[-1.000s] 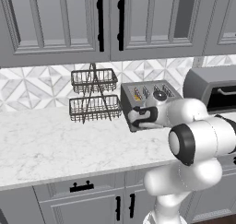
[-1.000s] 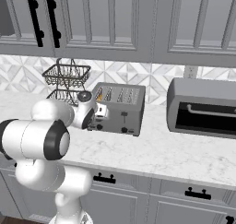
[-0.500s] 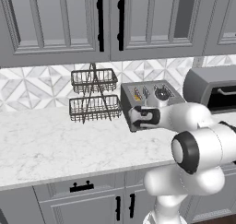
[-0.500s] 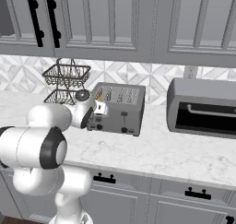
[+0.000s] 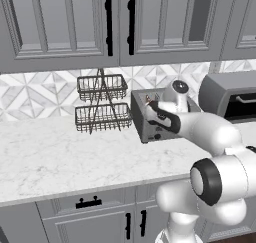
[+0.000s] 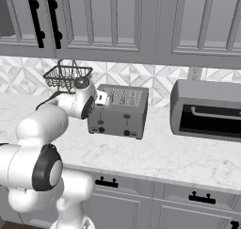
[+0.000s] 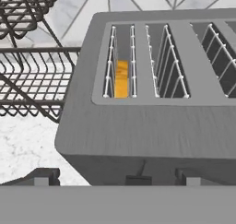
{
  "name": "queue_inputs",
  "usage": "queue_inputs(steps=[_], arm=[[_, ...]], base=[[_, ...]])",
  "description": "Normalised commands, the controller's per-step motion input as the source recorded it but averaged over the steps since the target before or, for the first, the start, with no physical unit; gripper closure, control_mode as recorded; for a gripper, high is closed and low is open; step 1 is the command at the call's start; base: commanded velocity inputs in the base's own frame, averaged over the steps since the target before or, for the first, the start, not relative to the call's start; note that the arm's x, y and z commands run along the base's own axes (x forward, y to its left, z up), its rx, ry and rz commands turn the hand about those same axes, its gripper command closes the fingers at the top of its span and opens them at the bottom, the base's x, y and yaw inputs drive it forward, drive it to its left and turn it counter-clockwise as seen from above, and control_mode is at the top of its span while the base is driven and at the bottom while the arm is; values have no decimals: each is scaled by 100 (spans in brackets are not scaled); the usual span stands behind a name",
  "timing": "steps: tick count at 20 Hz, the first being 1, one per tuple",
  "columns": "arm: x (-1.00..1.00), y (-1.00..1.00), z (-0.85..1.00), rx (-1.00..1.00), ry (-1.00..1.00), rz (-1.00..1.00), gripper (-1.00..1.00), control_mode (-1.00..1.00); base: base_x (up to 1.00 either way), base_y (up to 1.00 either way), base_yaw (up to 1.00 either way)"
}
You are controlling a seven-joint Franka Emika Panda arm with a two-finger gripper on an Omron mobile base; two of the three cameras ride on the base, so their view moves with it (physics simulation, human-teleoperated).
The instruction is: Start the toaster. Once the lever pops up, take the bread to the plate on the dining counter.
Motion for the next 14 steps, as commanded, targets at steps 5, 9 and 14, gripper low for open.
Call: queue_inputs(steps=[5, 9, 14], arm=[[-3, -10, 8, 0, -7, -1, -100, -100], [11, 0, 0, 0, -2, 0, -100, -100], [24, 1, 15, 0, -3, 0, -100, -100]], base=[[0, 0, 0], [0, 0, 0], [0, 0, 0]])
